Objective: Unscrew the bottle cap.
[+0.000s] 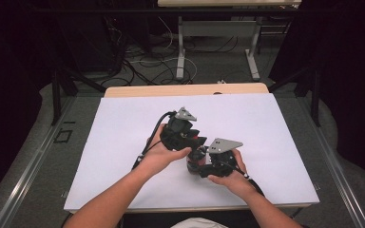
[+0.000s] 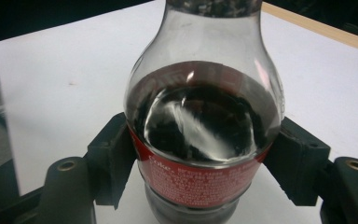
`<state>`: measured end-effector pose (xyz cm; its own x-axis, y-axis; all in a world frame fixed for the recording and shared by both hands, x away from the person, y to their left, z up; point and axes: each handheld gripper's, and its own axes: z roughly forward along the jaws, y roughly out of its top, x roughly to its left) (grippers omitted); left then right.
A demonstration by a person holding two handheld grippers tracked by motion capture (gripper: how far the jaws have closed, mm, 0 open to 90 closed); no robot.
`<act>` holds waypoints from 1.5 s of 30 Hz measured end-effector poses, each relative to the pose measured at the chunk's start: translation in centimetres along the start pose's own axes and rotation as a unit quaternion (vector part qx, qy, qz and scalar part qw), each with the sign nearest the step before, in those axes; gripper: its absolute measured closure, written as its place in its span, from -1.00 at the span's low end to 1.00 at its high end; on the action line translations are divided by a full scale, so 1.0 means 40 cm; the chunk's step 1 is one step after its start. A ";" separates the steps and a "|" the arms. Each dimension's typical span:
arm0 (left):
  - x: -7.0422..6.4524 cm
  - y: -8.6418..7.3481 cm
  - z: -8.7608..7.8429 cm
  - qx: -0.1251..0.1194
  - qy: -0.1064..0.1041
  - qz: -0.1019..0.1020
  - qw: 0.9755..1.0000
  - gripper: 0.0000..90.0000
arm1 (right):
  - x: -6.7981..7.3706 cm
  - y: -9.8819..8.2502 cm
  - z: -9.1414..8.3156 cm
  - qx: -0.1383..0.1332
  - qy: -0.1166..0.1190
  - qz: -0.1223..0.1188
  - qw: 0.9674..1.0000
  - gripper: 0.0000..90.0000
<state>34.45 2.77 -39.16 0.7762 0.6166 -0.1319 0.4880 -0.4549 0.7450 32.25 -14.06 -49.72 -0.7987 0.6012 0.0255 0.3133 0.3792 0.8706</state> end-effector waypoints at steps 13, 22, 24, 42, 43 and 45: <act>0.018 0.018 -0.029 -0.007 -0.025 0.009 1.000 0.12 | -0.013 -0.002 -0.005 -0.005 0.027 0.007 1.000 -0.33; 0.074 0.026 -0.050 0.041 -0.139 0.112 0.983 0.12 | -0.007 -0.002 -0.003 -0.006 0.066 -0.010 0.998 -0.33; 0.072 0.023 -0.042 0.058 -0.144 0.125 0.980 0.14 | -0.004 -0.002 -0.003 -0.005 0.074 -0.014 0.997 -0.33; 0.020 0.004 -0.014 0.036 -0.042 0.039 0.998 0.38 | -0.006 -0.003 0.000 -0.004 0.031 -0.001 1.000 -0.33; 0.015 0.002 -0.012 0.034 -0.026 0.020 0.999 0.38 | -0.007 -0.003 0.000 -0.002 0.026 0.001 1.000 -0.33; 0.001 -0.001 -0.008 0.027 0.006 0.009 1.000 0.38 | -0.007 -0.004 0.002 0.001 0.014 0.005 1.000 -0.33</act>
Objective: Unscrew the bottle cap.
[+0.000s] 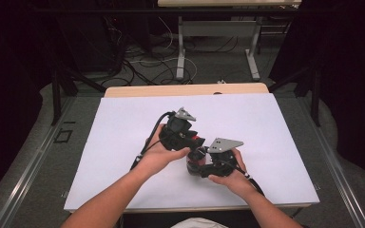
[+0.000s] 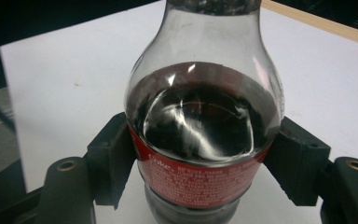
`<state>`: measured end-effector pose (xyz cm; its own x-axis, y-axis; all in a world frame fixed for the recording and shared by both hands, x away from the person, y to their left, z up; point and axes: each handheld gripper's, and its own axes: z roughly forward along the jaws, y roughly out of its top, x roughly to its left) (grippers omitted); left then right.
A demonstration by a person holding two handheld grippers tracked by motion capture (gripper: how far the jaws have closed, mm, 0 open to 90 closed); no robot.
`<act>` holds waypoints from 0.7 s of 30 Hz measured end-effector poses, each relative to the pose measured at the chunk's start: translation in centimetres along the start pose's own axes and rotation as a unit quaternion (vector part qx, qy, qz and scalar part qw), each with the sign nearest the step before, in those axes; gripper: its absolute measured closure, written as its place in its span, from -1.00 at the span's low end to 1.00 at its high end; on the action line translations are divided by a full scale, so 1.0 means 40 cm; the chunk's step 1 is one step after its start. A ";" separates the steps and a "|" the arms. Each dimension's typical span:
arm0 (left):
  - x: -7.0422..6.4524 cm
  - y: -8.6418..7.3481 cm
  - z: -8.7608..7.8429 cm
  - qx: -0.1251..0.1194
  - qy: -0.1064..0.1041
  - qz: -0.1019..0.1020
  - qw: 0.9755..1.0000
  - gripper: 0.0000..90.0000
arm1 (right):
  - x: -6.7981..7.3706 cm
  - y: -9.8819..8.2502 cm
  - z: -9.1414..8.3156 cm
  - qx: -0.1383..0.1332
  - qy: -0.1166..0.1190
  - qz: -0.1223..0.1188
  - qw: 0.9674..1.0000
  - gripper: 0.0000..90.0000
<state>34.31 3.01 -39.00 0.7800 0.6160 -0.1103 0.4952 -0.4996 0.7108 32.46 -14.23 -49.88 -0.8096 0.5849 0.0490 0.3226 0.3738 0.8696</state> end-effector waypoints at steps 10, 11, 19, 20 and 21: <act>0.002 0.008 -0.009 -0.001 -0.012 0.004 1.000 0.22 | -0.004 0.000 -0.005 -0.008 0.009 0.004 1.000 -0.33; 0.007 0.009 -0.013 -0.008 -0.020 0.006 1.000 0.18 | -0.005 0.002 -0.008 -0.002 0.012 0.003 1.000 -0.33; 0.041 0.009 -0.037 -0.006 -0.087 0.070 0.994 0.08 | -0.005 0.000 -0.009 -0.014 0.020 0.007 1.000 -0.33; 0.045 0.008 -0.036 -0.006 -0.094 0.073 0.993 0.09 | -0.005 0.000 -0.009 -0.015 0.024 0.005 1.000 -0.33; 0.052 0.008 -0.035 -0.002 -0.103 0.083 0.991 0.12 | -0.007 0.000 -0.009 -0.016 0.025 -0.003 1.000 -0.33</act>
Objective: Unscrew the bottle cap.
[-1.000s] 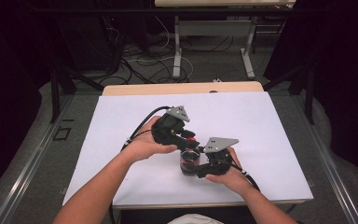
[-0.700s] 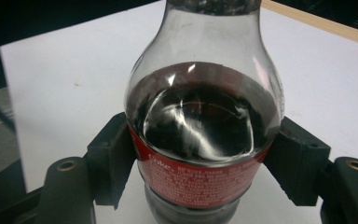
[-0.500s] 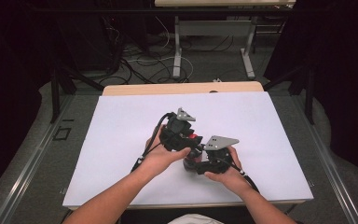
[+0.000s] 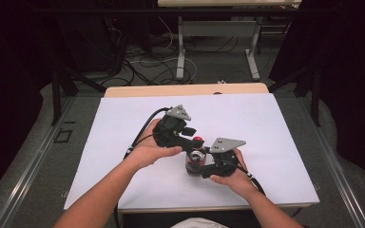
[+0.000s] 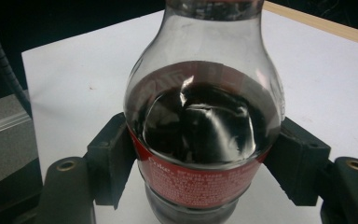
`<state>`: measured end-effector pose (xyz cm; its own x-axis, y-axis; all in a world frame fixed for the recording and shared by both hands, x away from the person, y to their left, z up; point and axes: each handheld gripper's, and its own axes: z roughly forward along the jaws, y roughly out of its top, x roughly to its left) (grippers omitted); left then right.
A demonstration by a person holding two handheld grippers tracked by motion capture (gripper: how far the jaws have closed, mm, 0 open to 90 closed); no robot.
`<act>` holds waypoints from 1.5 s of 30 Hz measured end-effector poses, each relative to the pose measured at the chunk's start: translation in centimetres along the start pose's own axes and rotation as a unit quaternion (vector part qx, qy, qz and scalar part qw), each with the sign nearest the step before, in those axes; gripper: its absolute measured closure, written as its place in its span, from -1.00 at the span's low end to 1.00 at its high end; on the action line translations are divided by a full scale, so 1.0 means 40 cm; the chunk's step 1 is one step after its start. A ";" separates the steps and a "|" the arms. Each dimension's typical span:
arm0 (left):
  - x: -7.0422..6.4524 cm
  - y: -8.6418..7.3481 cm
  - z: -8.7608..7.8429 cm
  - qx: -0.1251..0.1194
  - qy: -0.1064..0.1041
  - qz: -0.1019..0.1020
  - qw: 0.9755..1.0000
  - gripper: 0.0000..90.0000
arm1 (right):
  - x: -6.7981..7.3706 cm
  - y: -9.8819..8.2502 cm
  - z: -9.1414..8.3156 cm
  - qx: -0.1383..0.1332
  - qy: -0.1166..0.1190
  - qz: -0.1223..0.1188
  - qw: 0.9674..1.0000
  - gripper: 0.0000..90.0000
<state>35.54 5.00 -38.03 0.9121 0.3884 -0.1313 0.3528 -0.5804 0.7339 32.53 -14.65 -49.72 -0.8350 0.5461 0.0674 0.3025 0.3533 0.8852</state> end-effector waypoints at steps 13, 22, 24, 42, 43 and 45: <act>0.020 -0.009 0.018 0.002 -0.032 0.013 0.999 0.17 | 0.011 0.000 0.002 -0.001 0.017 -0.008 1.000 -0.33; 0.009 -0.002 0.034 0.008 -0.032 0.017 0.999 0.35 | 0.015 -0.001 0.005 0.000 0.020 -0.011 1.000 -0.33; 0.007 -0.001 0.037 0.006 -0.025 0.012 1.000 0.36 | 0.012 -0.001 0.003 0.006 0.020 -0.011 1.000 -0.33; -0.030 0.015 0.052 -0.039 0.081 -0.135 0.987 0.21 | -0.001 -0.002 0.000 -0.004 -0.018 0.011 1.000 -0.33; -0.026 0.015 0.045 -0.042 0.076 -0.125 0.988 0.15 | -0.001 -0.001 -0.002 -0.003 -0.014 0.015 1.000 -0.33; -0.016 0.014 0.028 -0.046 0.061 -0.106 0.991 0.12 | -0.003 -0.001 -0.004 -0.007 -0.012 0.013 1.000 -0.33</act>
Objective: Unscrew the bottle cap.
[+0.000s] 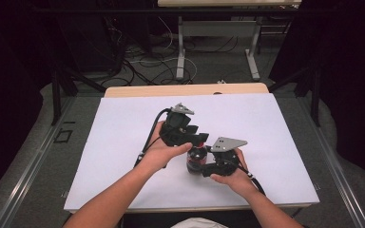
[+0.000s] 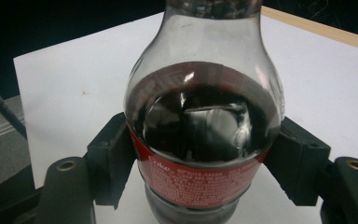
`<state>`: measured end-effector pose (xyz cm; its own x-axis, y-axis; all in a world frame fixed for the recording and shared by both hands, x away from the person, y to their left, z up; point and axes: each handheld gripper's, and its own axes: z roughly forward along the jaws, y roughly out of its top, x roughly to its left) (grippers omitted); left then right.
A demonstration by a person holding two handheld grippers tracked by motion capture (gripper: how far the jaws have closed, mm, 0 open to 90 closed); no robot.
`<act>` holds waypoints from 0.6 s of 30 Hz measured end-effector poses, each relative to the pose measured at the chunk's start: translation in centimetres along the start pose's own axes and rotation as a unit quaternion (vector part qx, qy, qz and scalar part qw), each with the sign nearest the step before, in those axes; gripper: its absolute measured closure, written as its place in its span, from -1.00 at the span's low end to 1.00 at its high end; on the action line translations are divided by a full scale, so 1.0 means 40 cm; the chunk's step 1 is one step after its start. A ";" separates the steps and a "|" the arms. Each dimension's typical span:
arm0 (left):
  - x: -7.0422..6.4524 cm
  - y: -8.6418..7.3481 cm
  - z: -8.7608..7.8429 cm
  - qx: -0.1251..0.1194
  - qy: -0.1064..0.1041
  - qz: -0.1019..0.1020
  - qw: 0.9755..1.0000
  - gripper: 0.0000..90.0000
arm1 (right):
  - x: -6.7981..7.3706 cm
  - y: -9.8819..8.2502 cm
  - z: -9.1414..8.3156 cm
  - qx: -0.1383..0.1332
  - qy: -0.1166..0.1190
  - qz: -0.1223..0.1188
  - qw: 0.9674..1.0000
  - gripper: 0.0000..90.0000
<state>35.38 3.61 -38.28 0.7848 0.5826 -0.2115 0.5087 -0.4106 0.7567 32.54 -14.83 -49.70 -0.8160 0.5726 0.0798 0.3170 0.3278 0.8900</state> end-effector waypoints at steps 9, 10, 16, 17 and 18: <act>0.025 -0.010 -0.042 0.020 -0.065 0.099 0.993 0.07 | 0.005 0.001 0.003 0.001 0.020 -0.009 1.000 -0.33; 0.029 -0.010 -0.042 0.028 -0.068 0.109 0.991 0.08 | 0.006 0.002 0.002 0.006 0.023 -0.010 1.000 -0.33; 0.043 -0.013 -0.031 0.046 -0.078 0.127 0.988 0.09 | 0.011 0.001 0.007 0.006 0.028 -0.015 0.999 -0.33; 0.044 -0.012 -0.030 0.049 -0.081 0.127 0.987 0.11 | 0.011 0.000 0.007 0.006 0.028 -0.015 0.999 -0.33; 0.044 -0.012 -0.030 0.049 -0.081 0.127 0.987 0.11 | 0.012 0.000 0.007 0.006 0.029 -0.016 0.999 -0.33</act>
<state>36.09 5.71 -38.28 0.9338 0.3357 -0.1241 0.3135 -0.6000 0.7360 32.31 -14.35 -49.80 -0.8522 0.5174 0.0775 0.2962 0.3550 0.8867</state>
